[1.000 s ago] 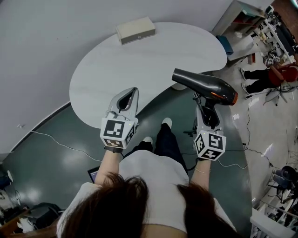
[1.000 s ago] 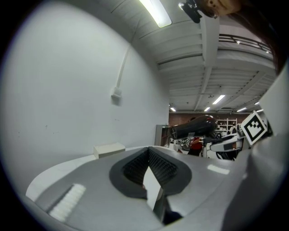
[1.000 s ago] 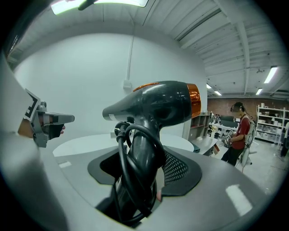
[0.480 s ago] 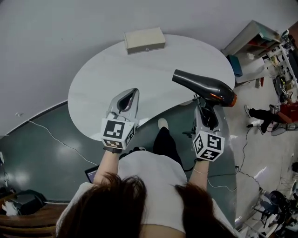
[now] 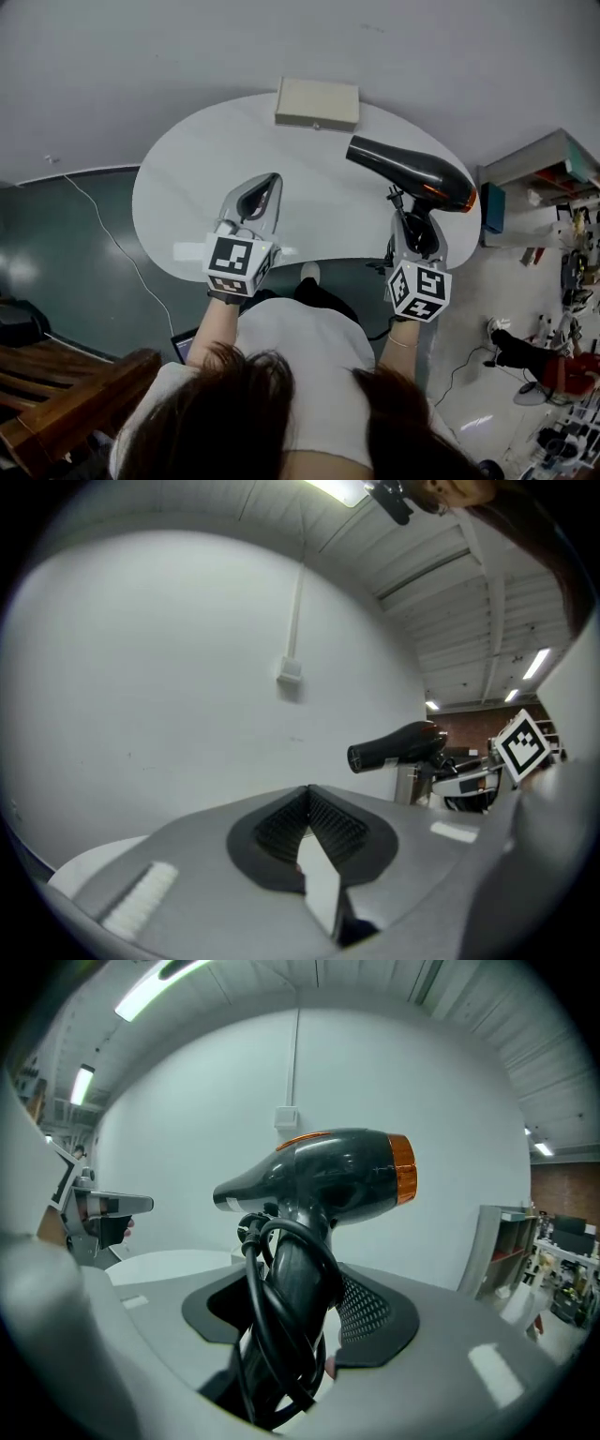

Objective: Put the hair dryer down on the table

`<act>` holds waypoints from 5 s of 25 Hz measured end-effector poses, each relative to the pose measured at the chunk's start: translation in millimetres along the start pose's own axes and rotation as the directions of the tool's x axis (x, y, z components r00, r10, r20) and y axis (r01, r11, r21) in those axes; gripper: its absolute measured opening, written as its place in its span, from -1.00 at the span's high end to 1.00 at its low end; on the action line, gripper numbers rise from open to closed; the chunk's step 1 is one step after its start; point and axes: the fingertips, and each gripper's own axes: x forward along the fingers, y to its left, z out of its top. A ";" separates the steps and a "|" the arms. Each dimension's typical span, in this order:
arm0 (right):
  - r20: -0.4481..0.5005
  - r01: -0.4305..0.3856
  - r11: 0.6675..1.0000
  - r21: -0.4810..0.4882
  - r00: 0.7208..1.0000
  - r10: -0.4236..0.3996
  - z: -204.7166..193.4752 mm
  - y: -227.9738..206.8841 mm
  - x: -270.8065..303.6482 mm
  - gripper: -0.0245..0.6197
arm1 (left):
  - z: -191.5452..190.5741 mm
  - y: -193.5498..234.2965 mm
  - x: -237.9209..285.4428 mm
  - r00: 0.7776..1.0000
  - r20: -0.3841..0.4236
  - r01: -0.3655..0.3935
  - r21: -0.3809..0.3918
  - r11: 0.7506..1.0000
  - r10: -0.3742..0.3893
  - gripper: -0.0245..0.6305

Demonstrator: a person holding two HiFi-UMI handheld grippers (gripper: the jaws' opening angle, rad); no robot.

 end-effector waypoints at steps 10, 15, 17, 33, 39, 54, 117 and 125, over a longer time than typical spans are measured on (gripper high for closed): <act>-0.009 -0.187 0.982 -0.040 0.982 0.186 12.9 -16.1 61.5 0.20 | 1.7 -1.4 24.7 0.986 -0.012 -0.169 -0.010 0.986 0.168 0.75; -0.008 -0.225 0.973 -0.044 0.974 0.225 18.4 -12.6 80.7 0.20 | 6.1 4.2 35.9 0.981 -0.015 -0.195 -0.004 0.981 0.195 0.76; -0.003 -0.232 0.971 -0.050 0.973 0.232 21.4 -11.7 83.4 0.20 | 9.4 4.5 38.8 0.981 -0.010 -0.194 0.001 0.981 0.194 0.76; -0.042 -0.259 0.964 -0.062 0.966 0.257 16.7 14.0 98.2 0.20 | 8.0 12.8 53.1 0.989 -0.019 -0.149 -0.005 0.989 0.149 0.76; -0.095 -0.276 0.959 -0.068 0.959 0.269 -0.7 32.5 105.4 0.20 | -0.5 19.9 53.2 0.992 -0.034 -0.123 -0.019 0.992 0.122 0.76; -0.229 -0.300 0.954 -0.003 0.929 0.291 -59.2 69.5 135.2 0.20 | -34.5 27.5 63.4 0.995 -0.086 -0.065 -0.061 0.996 0.059 0.76; -0.553 -0.362 0.915 0.176 0.733 0.396 -196.3 107.8 208.8 0.20 | -134.8 9.4 95.0 0.966 -0.258 -0.045 -0.174 0.984 -0.001 0.75; -0.553 -0.381 0.906 0.183 0.723 0.415 -196.4 110.8 207.8 0.18 | -132.3 8.0 93.4 0.967 -0.253 -0.051 -0.167 0.985 0.007 0.75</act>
